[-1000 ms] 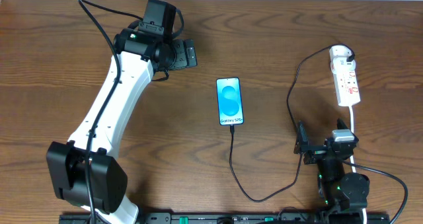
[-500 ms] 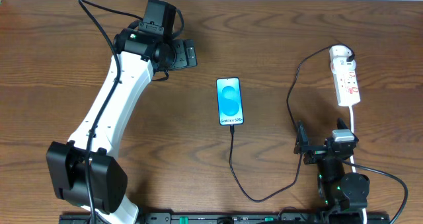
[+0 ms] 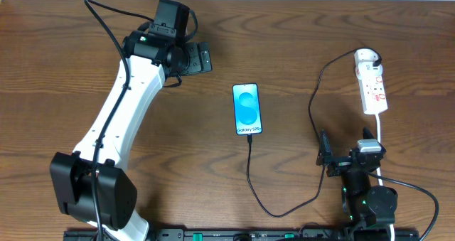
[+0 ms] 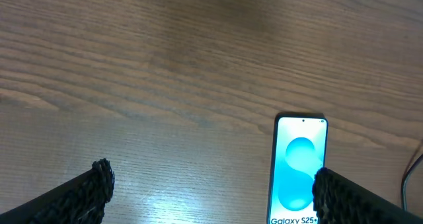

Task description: Plug charger to phone and switch on socket

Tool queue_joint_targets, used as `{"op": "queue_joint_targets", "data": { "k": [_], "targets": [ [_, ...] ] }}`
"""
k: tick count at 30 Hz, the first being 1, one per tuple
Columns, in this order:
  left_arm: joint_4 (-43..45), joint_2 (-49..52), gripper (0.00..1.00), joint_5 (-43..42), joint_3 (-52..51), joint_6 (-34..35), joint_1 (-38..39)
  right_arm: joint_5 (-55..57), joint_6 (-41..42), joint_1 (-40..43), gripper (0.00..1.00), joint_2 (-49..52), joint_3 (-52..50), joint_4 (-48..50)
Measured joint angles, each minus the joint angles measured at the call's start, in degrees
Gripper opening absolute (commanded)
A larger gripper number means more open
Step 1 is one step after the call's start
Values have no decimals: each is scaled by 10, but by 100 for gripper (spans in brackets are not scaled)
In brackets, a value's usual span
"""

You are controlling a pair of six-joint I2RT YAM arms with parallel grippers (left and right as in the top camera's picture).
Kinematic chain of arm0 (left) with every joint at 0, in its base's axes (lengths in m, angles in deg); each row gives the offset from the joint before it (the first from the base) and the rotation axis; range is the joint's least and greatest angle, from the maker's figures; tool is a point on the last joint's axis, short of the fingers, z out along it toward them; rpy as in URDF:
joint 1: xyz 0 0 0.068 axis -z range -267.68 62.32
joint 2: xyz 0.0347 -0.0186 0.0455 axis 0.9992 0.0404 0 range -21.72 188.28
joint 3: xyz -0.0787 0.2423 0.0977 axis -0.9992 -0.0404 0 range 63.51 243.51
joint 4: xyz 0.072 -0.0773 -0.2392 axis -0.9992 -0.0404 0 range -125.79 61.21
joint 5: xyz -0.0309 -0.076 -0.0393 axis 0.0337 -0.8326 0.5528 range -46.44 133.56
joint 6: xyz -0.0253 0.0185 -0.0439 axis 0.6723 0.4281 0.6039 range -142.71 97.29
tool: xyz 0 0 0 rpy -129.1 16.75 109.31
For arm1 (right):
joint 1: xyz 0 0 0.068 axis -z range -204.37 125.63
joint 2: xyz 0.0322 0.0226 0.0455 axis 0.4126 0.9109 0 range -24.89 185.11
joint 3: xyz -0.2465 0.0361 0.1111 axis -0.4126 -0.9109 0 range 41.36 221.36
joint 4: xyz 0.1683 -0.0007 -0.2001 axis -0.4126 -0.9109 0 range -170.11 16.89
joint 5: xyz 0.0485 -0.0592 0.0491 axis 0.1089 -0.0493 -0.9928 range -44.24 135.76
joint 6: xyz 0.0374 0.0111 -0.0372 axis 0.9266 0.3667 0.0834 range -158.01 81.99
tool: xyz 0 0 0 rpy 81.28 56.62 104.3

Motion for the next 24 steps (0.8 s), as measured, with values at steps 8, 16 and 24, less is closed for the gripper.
{"op": "queue_joint_targets", "data": {
  "k": [8,16,24],
  "targets": [
    [-5,0,98,8,0,0,0,0,0,0,99,0,0,0],
    [-17,-31,98,30,-75,0,0,0,0,0,99,0,0,0],
    [-31,-141,98,45,-175,-2,-2,2,0,0,99,0,0,0]
  ]
}}
